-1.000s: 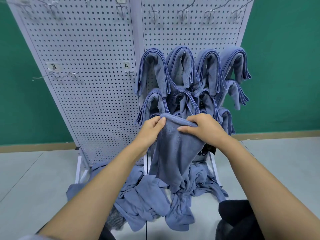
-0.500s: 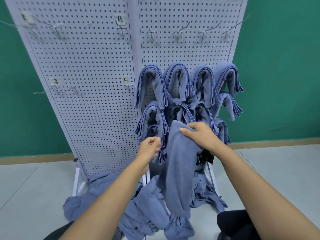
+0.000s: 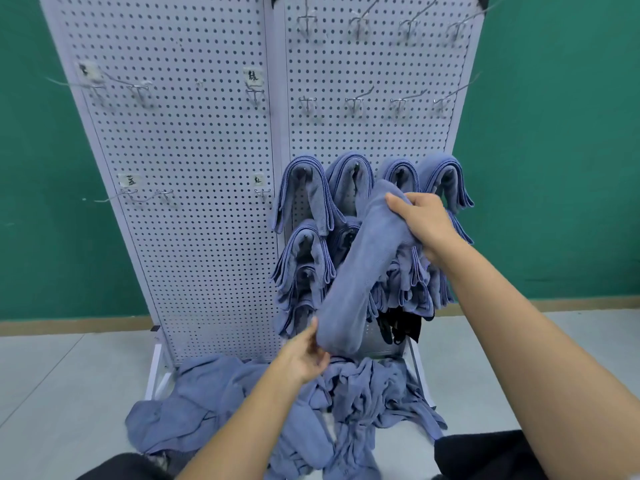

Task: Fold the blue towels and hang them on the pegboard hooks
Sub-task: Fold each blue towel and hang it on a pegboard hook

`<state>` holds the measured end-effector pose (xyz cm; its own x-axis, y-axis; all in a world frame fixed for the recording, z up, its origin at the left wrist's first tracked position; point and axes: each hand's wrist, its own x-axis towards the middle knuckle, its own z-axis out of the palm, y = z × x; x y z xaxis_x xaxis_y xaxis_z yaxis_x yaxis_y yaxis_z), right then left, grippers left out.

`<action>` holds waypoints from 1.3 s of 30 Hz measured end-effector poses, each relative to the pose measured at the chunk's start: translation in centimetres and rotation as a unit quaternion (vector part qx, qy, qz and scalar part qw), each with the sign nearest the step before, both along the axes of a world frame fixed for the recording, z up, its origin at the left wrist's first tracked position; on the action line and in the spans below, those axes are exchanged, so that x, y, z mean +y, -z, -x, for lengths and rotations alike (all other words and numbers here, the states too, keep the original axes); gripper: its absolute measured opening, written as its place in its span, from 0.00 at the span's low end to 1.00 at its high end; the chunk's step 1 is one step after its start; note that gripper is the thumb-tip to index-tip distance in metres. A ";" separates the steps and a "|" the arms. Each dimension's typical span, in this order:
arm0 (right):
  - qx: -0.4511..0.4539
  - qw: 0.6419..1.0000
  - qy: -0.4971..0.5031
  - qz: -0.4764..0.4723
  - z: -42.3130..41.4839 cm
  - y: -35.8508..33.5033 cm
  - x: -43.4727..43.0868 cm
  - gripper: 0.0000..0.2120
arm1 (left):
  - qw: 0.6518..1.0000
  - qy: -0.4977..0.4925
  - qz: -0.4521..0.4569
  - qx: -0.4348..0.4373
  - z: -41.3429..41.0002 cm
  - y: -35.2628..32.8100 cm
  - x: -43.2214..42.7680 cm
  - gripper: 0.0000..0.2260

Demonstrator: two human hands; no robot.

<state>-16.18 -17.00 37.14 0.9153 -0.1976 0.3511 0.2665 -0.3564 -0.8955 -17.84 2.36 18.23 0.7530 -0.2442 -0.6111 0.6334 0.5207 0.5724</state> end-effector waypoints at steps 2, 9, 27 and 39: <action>-0.003 1.000 0.009 -0.009 -0.3 -0.2 -0.4 0.16 | 0.997 -0.059 -0.042 -0.011 -0.5 -0.1 0.6 0.11; 0.058 0.998 0.012 -0.028 -1.9 2.2 0.6 0.14 | 0.995 -0.003 -0.101 -0.008 2.2 0.2 -0.1 0.11; 0.120 0.981 0.014 -0.150 -0.5 5.0 -3.1 0.13 | 0.949 -0.163 0.248 -0.103 -1.1 -1.3 4.1 0.25; 0.283 0.945 -0.080 -0.145 -1.6 9.7 -5.5 0.11 | 0.961 0.110 -0.179 -0.178 -4.2 -6.2 10.1 0.12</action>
